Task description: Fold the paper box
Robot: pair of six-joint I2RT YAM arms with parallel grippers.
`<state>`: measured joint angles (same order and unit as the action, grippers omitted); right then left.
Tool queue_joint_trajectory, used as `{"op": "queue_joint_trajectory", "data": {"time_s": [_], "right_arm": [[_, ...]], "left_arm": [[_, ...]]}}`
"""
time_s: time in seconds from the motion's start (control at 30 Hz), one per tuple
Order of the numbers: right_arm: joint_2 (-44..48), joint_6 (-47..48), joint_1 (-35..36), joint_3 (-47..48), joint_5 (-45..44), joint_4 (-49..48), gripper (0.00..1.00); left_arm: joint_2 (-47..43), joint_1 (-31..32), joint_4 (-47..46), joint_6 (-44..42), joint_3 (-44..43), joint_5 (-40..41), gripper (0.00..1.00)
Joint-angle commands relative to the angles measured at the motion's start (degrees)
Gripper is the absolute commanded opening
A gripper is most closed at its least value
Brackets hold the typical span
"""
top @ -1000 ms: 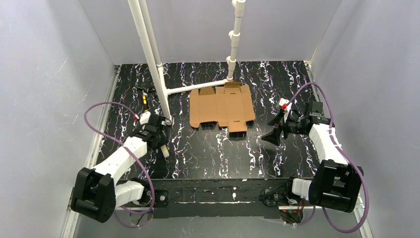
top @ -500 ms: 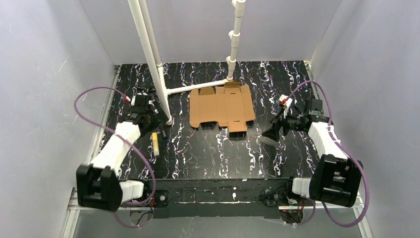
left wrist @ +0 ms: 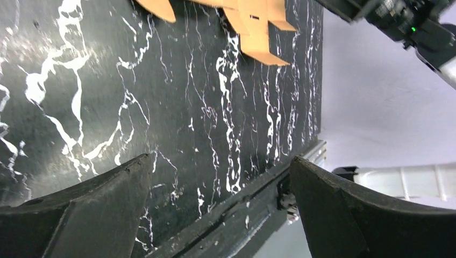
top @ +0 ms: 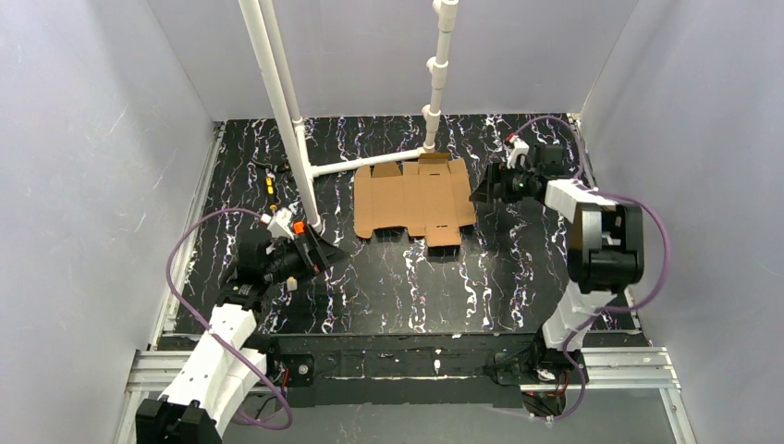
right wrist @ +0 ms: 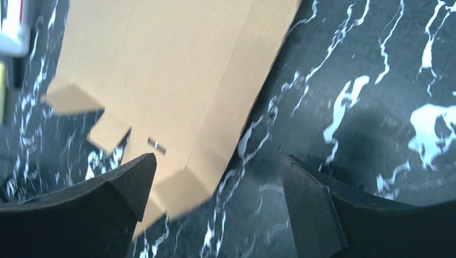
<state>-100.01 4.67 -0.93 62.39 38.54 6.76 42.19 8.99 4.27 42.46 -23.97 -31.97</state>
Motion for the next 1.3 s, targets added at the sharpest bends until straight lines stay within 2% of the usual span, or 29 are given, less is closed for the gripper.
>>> {"op": "queue_joint_trajectory", "data": {"time_s": [0.0, 0.27, 0.57, 0.77, 0.93, 1.07, 1.17, 1.23, 1.27], "right_arm": [[-8.57, -15.93, 2.67, 5.78, -3.64, -9.43, 0.93], [-14.33, -20.40, 3.27, 5.93, -3.76, -13.07, 0.89], [-17.71, -24.59, 4.00, 4.51, 0.01, -17.81, 0.73], [-19.34, -26.44, 4.00, 3.61, 2.10, -20.81, 0.51], [-20.08, -27.70, 3.94, 2.31, 5.11, -24.20, 0.22], [-14.80, -26.34, 3.01, -0.11, 8.00, -23.86, 0.01], [-6.48, -23.15, 1.53, -4.95, 10.81, -21.62, 0.01], [-1.75, -17.88, -0.30, -7.35, 14.31, -16.61, 0.01], [-0.10, -12.29, -1.08, -8.32, 16.58, -13.18, 0.01]], "left_arm": [[-1.34, -0.15, -7.57, 4.65, 1.32, -5.78, 0.98], [0.64, 0.12, -9.10, 5.45, 3.02, -6.39, 0.98], [0.41, 0.91, -10.19, 5.78, 3.22, -7.08, 0.98], [0.71, 2.32, -11.20, 6.75, 3.55, -7.67, 0.98], [-0.95, 4.18, -11.69, 7.70, 4.45, -6.82, 0.98], [-1.96, 7.18, -11.91, 7.58, 5.34, -4.72, 0.98], [-3.11, 12.07, -12.72, 5.89, 5.76, -1.50, 0.98], [-4.32, 15.96, -14.09, 4.33, 5.86, 1.35, 0.98], [-4.80, 17.95, -14.94, 3.37, 5.90, 2.76, 0.98]]}}
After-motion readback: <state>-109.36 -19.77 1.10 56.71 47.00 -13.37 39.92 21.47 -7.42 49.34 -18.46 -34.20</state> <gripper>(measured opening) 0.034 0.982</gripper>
